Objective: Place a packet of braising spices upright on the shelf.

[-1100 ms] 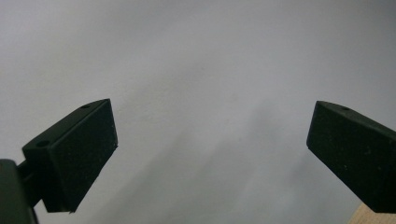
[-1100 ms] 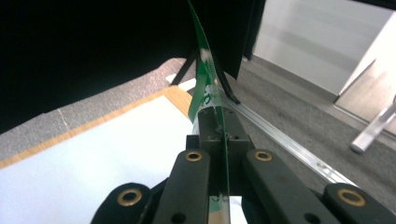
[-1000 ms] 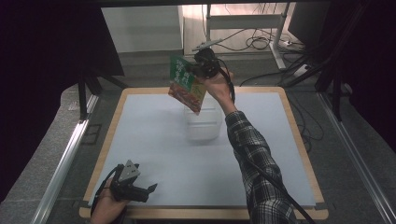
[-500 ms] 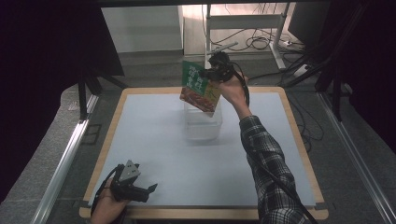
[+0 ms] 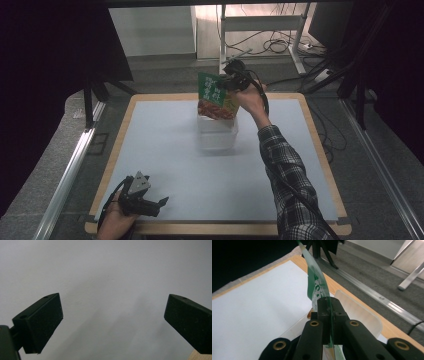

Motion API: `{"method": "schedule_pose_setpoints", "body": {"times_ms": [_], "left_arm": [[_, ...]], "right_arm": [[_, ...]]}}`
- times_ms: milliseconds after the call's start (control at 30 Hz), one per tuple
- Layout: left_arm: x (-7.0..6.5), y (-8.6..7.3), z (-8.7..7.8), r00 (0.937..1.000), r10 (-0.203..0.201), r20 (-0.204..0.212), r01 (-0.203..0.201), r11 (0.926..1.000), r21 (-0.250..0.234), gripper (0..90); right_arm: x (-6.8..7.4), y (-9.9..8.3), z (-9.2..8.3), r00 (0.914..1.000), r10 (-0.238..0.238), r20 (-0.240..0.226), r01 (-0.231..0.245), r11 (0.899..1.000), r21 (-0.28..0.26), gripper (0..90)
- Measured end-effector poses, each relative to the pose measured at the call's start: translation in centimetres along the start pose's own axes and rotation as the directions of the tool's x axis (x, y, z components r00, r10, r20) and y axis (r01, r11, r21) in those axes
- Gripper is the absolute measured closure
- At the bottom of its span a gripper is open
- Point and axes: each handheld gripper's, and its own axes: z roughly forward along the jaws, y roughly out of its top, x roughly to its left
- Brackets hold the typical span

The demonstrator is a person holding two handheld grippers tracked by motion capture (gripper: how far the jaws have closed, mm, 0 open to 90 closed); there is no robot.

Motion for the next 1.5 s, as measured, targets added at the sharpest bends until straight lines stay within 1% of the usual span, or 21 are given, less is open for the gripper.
{"method": "schedule_pose_setpoints", "body": {"times_ms": [67, 200, 233, 267, 300, 333, 400, 433, 500, 533, 567, 600, 733, 767, 833, 967, 1200, 1233, 1267, 1333, 1500], "left_arm": [[0.0, 0.0, 0.0, 1.0000, 0.004, 0.000, -0.004, 1.0000, 0.004, 2.0], [0.0, 0.0, 0.0, 1.0000, 0.007, -0.001, -0.007, 1.0000, 0.004, 2.0], [0.0, 0.0, 0.0, 1.0000, 0.007, -0.001, -0.007, 1.0000, 0.004, 2.0], [0.0, 0.0, 0.0, 1.0000, 0.006, 0.000, -0.006, 1.0000, 0.003, 2.0], [0.0, 0.0, 0.0, 1.0000, 0.006, 0.000, -0.006, 1.0000, 0.003, 2.0], [0.0, 0.0, 0.0, 1.0000, 0.005, 0.001, -0.005, 1.0000, 0.003, 2.0], [0.0, 0.0, 0.0, 1.0000, 0.003, 0.001, -0.003, 1.0000, 0.002, 2.0], [0.0, 0.0, 0.0, 1.0000, 0.002, 0.001, -0.002, 1.0000, 0.002, 2.0], [0.0, 0.0, 0.0, 1.0000, -0.002, 0.002, 0.002, 1.0000, -0.001, 2.0], [0.0, 0.0, 0.0, 1.0000, -0.003, 0.002, 0.003, 1.0000, -0.002, 2.0], [0.0, 0.0, 0.0, 1.0000, -0.003, 0.002, 0.003, 1.0000, -0.002, 2.0], [0.0, 0.0, 0.0, 1.0000, -0.003, 0.002, 0.003, 1.0000, -0.002, 2.0], [0.0, 0.0, 0.0, 1.0000, -0.003, 0.003, 0.003, 1.0000, -0.002, 2.0], [0.0, 0.0, 0.0, 1.0000, -0.004, 0.003, 0.004, 1.0000, -0.002, 2.0], [0.0, 0.0, 0.0, 1.0000, -0.004, 0.003, 0.004, 1.0000, -0.003, 2.0], [0.1, 0.0, 0.0, 1.0000, -0.008, 0.004, 0.008, 1.0000, -0.004, 2.0], [0.1, 0.0, 0.0, 0.9999, -0.011, 0.006, 0.011, 0.9999, -0.006, 2.0], [0.1, 0.0, 0.0, 0.9999, -0.013, 0.006, 0.013, 0.9999, -0.007, 2.0], [0.1, 0.0, 0.0, 0.9999, -0.013, 0.006, 0.013, 0.9999, -0.007, 2.0], [0.1, 0.0, 0.0, 0.9999, -0.013, 0.007, 0.013, 0.9999, -0.007, 2.0], [0.2, -0.1, 0.0, 0.9998, -0.016, 0.009, 0.016, 0.9998, -0.008, 2.1]], "right_arm": [[0.1, 0.1, 0.5, 0.9999, 0.004, -0.010, -0.004, 1.000, -0.004, 87.5], [0.3, 0.0, 1.4, 1.0000, 0.001, -0.002, -0.001, 1.000, 0.002, 85.0], [0.3, 0.0, 1.6, 1.0000, 0.000, 0.000, 0.000, 1.000, 0.007, 82.3], [0.5, 0.0, 1.8, 0.9995, -0.029, 0.017, 0.028, 0.999, 0.021, 78.2], [0.5, 0.0, 1.8, 0.9995, -0.029, 0.017, 0.028, 0.999, 0.021, 78.2], [0.7, -0.1, 1.8, 0.9980, -0.053, 0.033, 0.052, 0.998, 0.031, 74.3], [0.7, -0.1, 1.8, 0.9973, -0.063, 0.037, 0.062, 0.998, 0.029, 72.3], [0.8, -0.2, 1.6, 0.9972, -0.064, 0.039, 0.064, 0.998, 0.011, 68.9], [0.8, -0.1, 1.5, 0.9974, -0.059, 0.040, 0.059, 0.998, 0.003, 66.8], [0.7, -0.1, 1.3, 0.9973, -0.059, 0.044, 0.059, 0.998, -0.009, 62.1], [0.7, -0.1, 1.2, 0.9971, -0.061, 0.045, 0.062, 0.998, -0.008, 59.0], [0.7, -0.1, 1.2, 0.9971, -0.061, 0.045, 0.062, 0.998, -0.008, 59.0], [0.8, -0.1, 1.1, 0.9963, -0.072, 0.048, 0.073, 0.997, -0.011, 46.0], [0.8, -0.2, 1.1, 0.9968, -0.065, 0.047, 0.066, 0.998, -0.017, 40.5], [0.7, -0.3, 1.1, 0.9971, -0.059, 0.049, 0.060, 0.998, -0.019, 38.0], [0.4, -0.4, 0.9, 0.9977, -0.042, 0.052, 0.044, 0.998, -0.039, 27.4], [0.5, -0.4, 0.4, 0.9976, -0.047, 0.051, 0.050, 0.997, -0.051, 18.5], [0.3, -0.4, 0.3, 0.9982, -0.040, 0.045, 0.043, 0.997, -0.059, 14.7], [0.3, -0.4, 0.3, 0.9982, -0.040, 0.045, 0.043, 0.997, -0.059, 14.7], [0.0, -0.4, 0.1, 0.9996, -0.012, 0.025, 0.014, 0.998, -0.064, 8.8], [-0.2, -0.6, -0.4, 0.9994, 0.002, 0.033, 0.001, 0.996, -0.084, 6.0]]}}
